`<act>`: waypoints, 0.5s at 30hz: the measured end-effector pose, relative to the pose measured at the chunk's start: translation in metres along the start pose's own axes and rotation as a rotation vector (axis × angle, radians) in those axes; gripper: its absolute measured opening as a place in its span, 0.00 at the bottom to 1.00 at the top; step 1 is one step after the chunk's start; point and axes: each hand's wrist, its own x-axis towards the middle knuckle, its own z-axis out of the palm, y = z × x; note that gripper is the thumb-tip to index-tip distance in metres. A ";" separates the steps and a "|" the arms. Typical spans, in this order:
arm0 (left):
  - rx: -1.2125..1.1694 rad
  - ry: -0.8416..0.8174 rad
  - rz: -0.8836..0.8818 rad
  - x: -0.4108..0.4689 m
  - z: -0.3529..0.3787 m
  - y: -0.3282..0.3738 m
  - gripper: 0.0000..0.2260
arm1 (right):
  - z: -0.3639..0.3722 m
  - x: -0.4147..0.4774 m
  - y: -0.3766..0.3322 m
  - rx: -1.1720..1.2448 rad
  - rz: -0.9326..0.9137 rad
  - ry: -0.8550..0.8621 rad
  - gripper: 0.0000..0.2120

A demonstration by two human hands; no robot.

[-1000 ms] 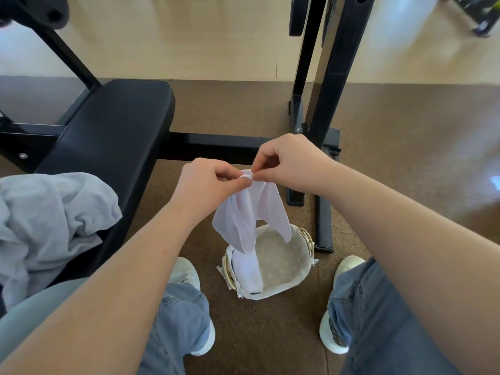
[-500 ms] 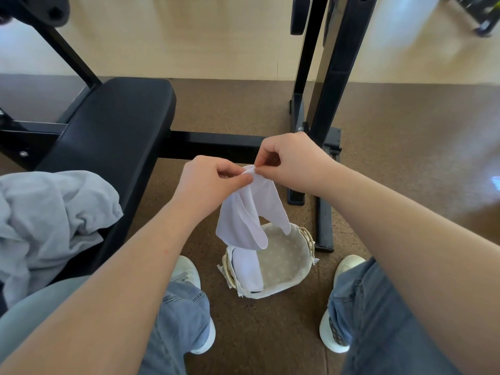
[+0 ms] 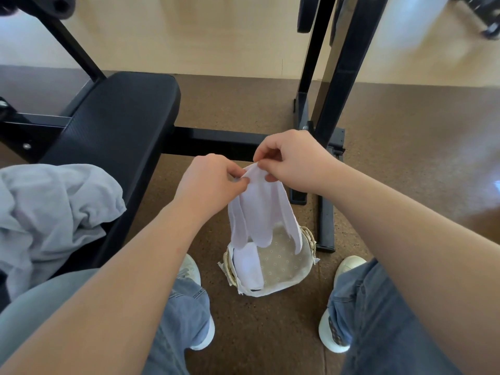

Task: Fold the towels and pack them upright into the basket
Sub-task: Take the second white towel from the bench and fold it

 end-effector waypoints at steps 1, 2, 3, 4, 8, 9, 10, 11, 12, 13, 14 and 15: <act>0.003 -0.001 0.003 0.000 -0.001 0.000 0.11 | -0.002 0.000 0.001 0.027 0.004 0.018 0.06; 0.010 -0.003 0.004 0.001 -0.001 0.000 0.11 | -0.003 0.001 0.002 0.052 0.008 0.033 0.06; 0.015 -0.008 0.003 0.002 -0.001 -0.001 0.11 | -0.006 0.001 0.002 0.076 0.015 0.047 0.06; 0.013 -0.016 -0.003 0.002 -0.001 -0.001 0.11 | -0.009 0.000 0.003 0.091 0.025 0.064 0.06; -0.002 -0.065 -0.009 0.005 -0.005 -0.003 0.09 | -0.023 -0.001 0.012 0.105 0.085 0.164 0.07; 0.003 -0.082 0.002 0.004 -0.007 -0.003 0.09 | -0.026 -0.002 0.014 0.105 0.103 0.186 0.07; 0.005 -0.101 0.012 0.003 -0.007 -0.002 0.08 | -0.028 -0.003 0.017 0.111 0.117 0.204 0.07; 0.002 -0.122 0.016 0.002 -0.007 -0.001 0.08 | -0.030 -0.005 0.020 0.119 0.127 0.217 0.07; 0.000 -0.144 0.013 0.000 -0.007 -0.001 0.07 | -0.031 -0.007 0.021 0.125 0.133 0.227 0.07; 0.003 -0.167 0.005 -0.002 -0.006 0.000 0.06 | -0.033 -0.008 0.022 0.127 0.135 0.236 0.06; 0.008 -0.188 -0.006 -0.004 -0.004 0.000 0.05 | -0.034 -0.011 0.022 0.127 0.135 0.245 0.06; 0.014 -0.208 -0.016 -0.006 -0.003 0.000 0.05 | -0.036 -0.013 0.022 0.128 0.135 0.255 0.05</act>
